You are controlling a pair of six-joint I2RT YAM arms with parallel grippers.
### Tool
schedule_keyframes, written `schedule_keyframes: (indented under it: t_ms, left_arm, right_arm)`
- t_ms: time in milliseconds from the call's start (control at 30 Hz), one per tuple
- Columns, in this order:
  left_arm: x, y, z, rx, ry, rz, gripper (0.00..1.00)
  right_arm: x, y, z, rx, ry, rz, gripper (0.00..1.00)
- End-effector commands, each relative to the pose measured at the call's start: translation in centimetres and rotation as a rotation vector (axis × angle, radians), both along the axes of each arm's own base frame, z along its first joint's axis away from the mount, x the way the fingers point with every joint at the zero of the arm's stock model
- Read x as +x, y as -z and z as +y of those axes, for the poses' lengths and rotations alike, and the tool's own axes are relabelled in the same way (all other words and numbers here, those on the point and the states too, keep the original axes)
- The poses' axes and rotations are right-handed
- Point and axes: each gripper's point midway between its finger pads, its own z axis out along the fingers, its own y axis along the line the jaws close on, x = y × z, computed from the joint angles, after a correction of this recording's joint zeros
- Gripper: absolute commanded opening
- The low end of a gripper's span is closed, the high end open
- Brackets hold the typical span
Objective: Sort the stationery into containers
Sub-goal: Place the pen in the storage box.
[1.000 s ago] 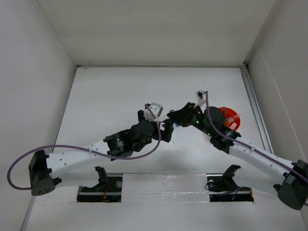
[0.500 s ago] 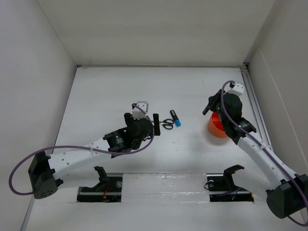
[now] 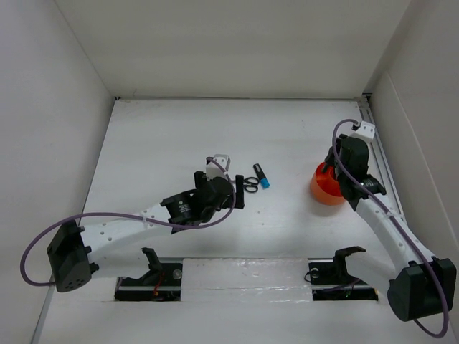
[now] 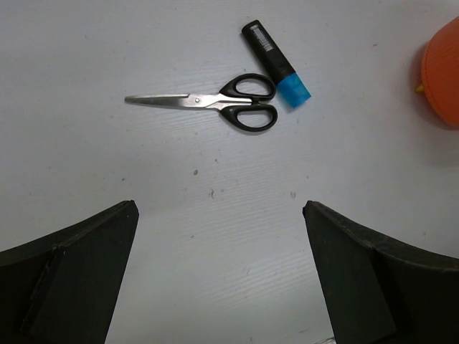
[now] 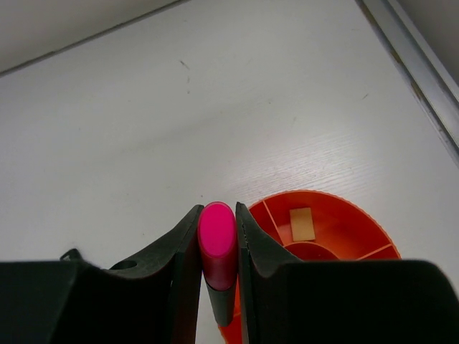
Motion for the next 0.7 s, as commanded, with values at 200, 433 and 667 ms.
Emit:
schedule_keyframes:
  t_ms: [200,433,667]
  left_arm:
    - [-0.8,-0.3,-1.1,-0.063,0.063,0.01,1.0]
    - [-1.4,-0.5,-0.6,-0.087,0.078,0.008,1.0]
    - [-1.5,-0.7,-0.6,-0.093,0.096,-0.006,1.0]
  right_arm:
    - [0.2,0.5,0.5,-0.016,-0.07,-0.016,0.0]
    - [0.6,1.8,0.6,-0.011,-0.066,0.004,0.0]
    - [0.7,2.8,-0.4,-0.017,0.017,0.027,0.0]
